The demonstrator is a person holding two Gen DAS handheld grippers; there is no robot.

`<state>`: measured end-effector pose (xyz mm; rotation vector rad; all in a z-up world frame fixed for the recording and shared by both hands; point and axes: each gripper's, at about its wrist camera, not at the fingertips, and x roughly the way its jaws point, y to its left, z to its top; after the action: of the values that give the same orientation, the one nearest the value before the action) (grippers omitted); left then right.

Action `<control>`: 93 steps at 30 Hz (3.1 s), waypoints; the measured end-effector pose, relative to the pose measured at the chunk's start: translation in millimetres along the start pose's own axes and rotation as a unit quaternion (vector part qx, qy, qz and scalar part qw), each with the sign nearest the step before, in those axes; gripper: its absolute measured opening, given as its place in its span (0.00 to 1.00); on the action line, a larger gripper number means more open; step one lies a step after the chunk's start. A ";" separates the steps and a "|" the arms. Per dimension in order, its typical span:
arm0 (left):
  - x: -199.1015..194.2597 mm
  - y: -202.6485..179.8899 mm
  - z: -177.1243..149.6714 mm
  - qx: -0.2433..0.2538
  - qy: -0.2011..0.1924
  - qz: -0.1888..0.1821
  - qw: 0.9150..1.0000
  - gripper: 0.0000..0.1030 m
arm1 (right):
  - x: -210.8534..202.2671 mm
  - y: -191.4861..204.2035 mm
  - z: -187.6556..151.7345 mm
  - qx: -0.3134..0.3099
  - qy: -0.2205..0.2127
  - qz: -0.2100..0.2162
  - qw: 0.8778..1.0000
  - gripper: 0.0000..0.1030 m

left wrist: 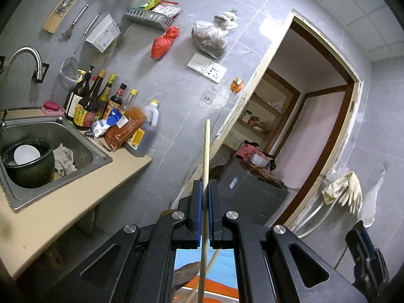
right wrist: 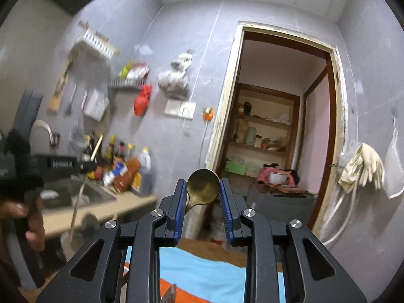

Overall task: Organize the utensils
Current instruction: 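Carry the chopstick and gold spoon to the caddy with both tools, then release the chopstick and gold spoon into the caddy with both tools, then grasp the last chopstick with the left tool while the right tool grasps the silver knife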

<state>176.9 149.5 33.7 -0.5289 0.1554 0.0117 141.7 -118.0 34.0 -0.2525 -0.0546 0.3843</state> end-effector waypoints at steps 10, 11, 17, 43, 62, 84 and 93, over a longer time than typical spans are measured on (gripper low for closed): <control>5.9 -14.3 -45.2 0.085 -0.019 0.022 0.996 0.02 | 12.3 32.5 -36.1 -0.081 0.039 -0.031 0.996 0.23; 5.0 -17.3 -49.8 0.099 -0.022 0.023 0.995 0.02 | 13.6 33.8 -37.3 -0.084 0.039 -0.031 0.995 0.23; -0.1 -21.7 -67.6 0.129 -0.015 0.014 0.991 0.03 | 15.2 37.2 -42.6 -0.085 0.053 -0.018 0.995 0.23; -52.4 -99.2 -43.6 0.146 0.010 -0.017 0.989 0.98 | -45.4 -88.5 10.4 0.100 0.039 -0.027 0.994 1.00; -73.3 -212.7 -142.6 0.224 0.047 -0.049 0.972 0.98 | -104.7 -203.8 -50.4 0.121 0.087 -0.041 0.988 1.00; 38.4 -207.6 -276.0 0.218 0.323 -0.025 0.921 0.70 | -58.4 -242.6 -186.4 0.229 0.275 0.045 0.933 0.78; 85.4 -195.6 -298.9 0.196 0.427 -0.040 0.882 0.38 | -43.1 -246.0 -205.4 0.255 0.304 0.043 0.917 0.73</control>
<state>228.0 -172.4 -135.7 -0.0978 0.9828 -0.3342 211.9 -402.6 -102.5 0.1532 0.6670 0.3800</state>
